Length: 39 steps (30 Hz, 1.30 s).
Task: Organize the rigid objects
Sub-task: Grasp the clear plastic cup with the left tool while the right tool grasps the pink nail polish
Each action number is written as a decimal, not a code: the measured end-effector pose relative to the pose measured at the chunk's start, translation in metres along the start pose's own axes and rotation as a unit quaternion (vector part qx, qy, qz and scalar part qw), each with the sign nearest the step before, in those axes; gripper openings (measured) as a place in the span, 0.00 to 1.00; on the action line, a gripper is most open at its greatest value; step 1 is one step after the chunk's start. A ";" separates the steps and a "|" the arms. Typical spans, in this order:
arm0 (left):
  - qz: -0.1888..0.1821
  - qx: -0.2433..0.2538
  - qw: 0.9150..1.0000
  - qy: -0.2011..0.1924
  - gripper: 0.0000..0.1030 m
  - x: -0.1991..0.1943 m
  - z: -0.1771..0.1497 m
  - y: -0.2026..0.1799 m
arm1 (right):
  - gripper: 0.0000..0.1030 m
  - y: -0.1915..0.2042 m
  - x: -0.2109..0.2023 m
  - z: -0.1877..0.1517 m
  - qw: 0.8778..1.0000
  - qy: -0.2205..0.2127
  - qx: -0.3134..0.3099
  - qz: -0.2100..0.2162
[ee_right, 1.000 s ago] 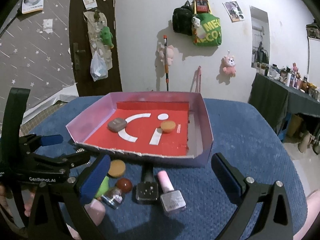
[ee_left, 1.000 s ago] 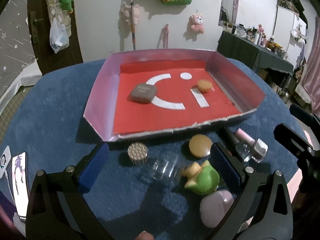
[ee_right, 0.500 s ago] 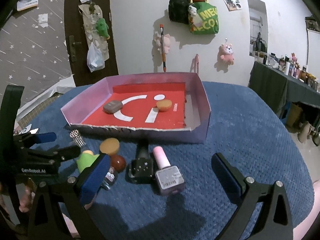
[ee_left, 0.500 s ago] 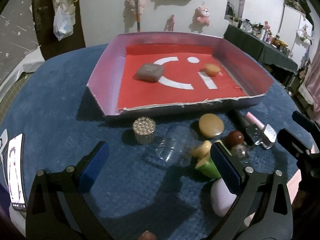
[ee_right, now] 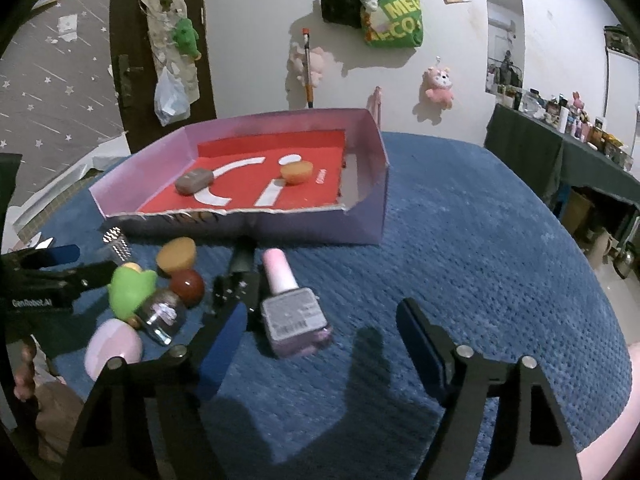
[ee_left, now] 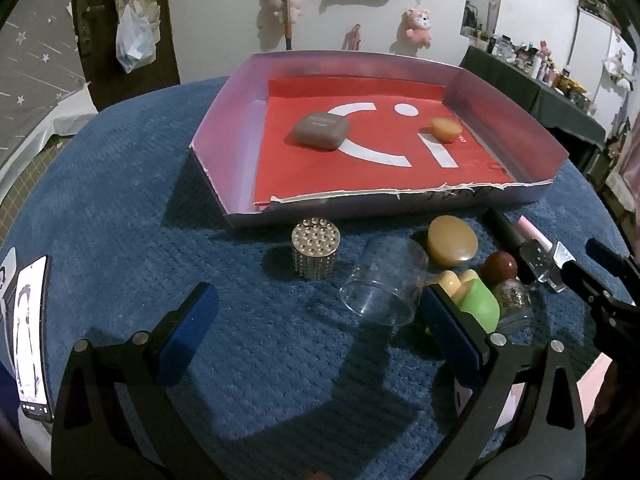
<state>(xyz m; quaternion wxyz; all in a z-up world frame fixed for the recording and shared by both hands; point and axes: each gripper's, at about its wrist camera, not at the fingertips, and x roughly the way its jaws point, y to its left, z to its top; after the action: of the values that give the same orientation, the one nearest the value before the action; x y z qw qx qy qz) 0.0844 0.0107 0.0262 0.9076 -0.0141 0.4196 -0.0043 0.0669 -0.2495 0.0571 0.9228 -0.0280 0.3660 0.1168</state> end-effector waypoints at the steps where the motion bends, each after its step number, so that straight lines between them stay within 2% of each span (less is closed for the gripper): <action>1: -0.001 0.000 1.000 -0.001 0.98 0.000 0.000 0.000 | 0.74 -0.001 0.002 -0.001 1.000 0.003 0.001 -0.002; 9: -0.020 0.007 1.000 -0.001 0.78 0.001 -0.002 -0.006 | 0.71 -0.003 0.010 -0.002 1.000 0.010 0.001 0.008; 14: -0.046 0.000 0.999 -0.001 0.59 0.003 0.000 -0.008 | 0.71 -0.005 0.016 -0.001 1.000 0.013 0.006 0.015; 20: -0.051 0.005 0.999 -0.007 0.42 0.005 0.001 -0.011 | 0.66 -0.001 0.025 0.001 1.000 0.014 0.000 0.015; 25: -0.055 0.000 0.998 -0.010 0.41 0.006 0.001 -0.009 | 0.58 0.004 0.029 0.002 1.000 0.009 -0.009 0.011; 28: -0.057 0.001 0.998 -0.010 0.40 0.005 0.000 -0.009 | 0.47 0.007 0.029 0.001 1.000 0.008 -0.018 0.016; 29: -0.057 0.001 0.998 -0.010 0.40 0.005 0.000 -0.009 | 0.38 0.010 0.028 0.001 1.000 0.008 -0.022 0.020; 32: -0.058 0.005 0.998 -0.011 0.39 0.004 0.000 -0.010 | 0.37 0.015 0.028 0.002 0.999 0.013 -0.030 0.017; 39: -0.064 0.005 0.998 -0.019 0.38 -0.003 0.000 -0.009 | 0.37 0.003 0.019 0.006 0.999 0.015 0.005 0.040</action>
<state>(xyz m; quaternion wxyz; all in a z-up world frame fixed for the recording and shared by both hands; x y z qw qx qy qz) 0.0830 0.0021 0.0286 0.9133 -0.0368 0.4005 -0.0646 0.0838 -0.2418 0.0482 0.9119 -0.0105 0.3811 0.1517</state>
